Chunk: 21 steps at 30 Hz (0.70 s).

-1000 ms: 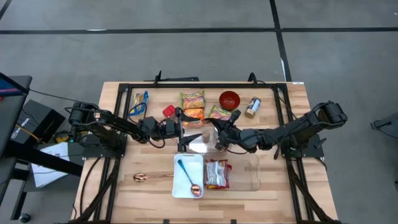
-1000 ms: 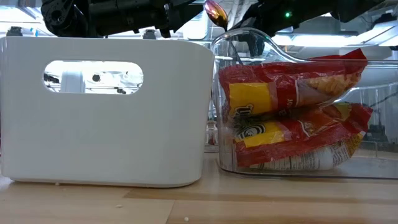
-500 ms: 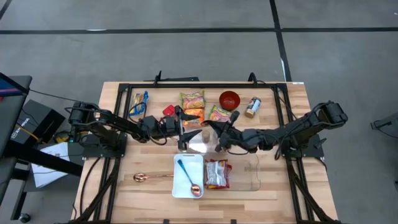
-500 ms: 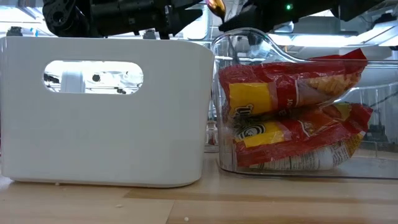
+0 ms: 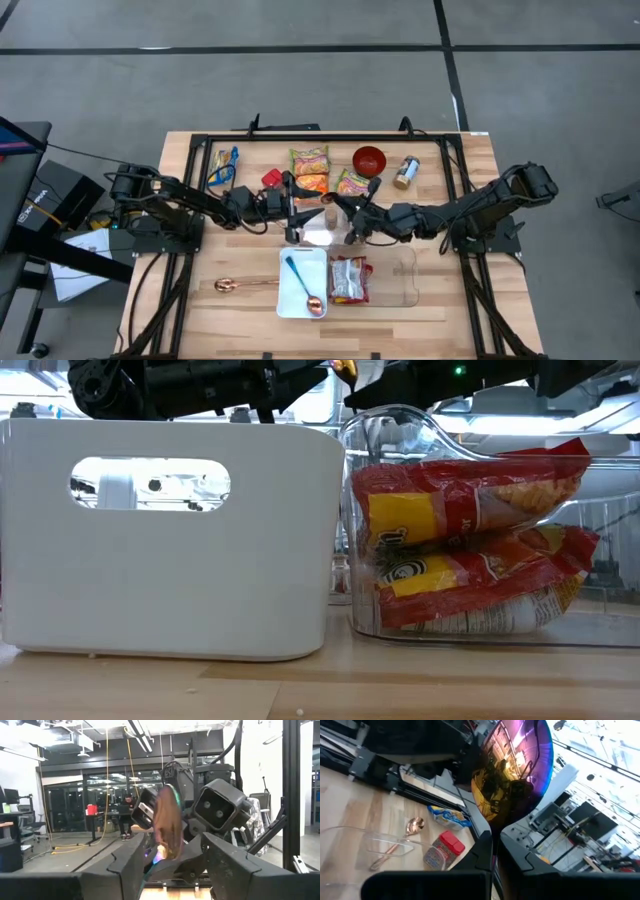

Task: Pick & Place Food Item
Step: Put the purple spoon into the white bin

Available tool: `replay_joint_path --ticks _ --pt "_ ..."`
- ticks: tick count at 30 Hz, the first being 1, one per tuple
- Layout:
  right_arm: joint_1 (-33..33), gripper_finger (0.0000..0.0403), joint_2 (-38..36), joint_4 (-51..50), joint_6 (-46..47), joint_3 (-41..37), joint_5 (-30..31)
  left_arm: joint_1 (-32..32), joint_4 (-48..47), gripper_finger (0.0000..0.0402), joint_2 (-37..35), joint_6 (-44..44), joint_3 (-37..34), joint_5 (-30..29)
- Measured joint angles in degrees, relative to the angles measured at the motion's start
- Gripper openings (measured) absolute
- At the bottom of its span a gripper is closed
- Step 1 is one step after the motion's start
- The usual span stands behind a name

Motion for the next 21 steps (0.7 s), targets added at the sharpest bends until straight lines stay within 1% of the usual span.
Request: replay_joint_path --ticks 5,7,10,12,18,21 --pt "-0.6 0.0004 2.69 -0.54 -0.01 0.71 -0.08 0.0 0.0 0.018 0.0 0.03 0.0 0.0" --pt "-0.68 0.0004 4.88 0.35 -0.7 2.57 0.0 0.0 -0.07 0.0181 0.0 0.04 0.02 -0.02" --pt "-0.59 0.0004 8.34 -0.28 -2.95 4.52 2.55 0.0 -0.26 0.0181 0.0 0.04 0.04 0.0" --pt "-0.48 0.0005 9.39 -0.44 -4.32 5.36 4.68 0.0 -0.31 0.0176 0.0 0.02 0.04 -0.01" --pt "-0.57 0.0006 9.71 -0.14 -5.22 5.99 7.93 0.07 -1.65 0.0144 0.0 0.0 0.07 -0.44" --pt "0.14 0.0006 8.36 -0.82 -5.84 5.99 9.4 0.0 -1.94 0.013 -0.02 0.0 0.07 -0.6"
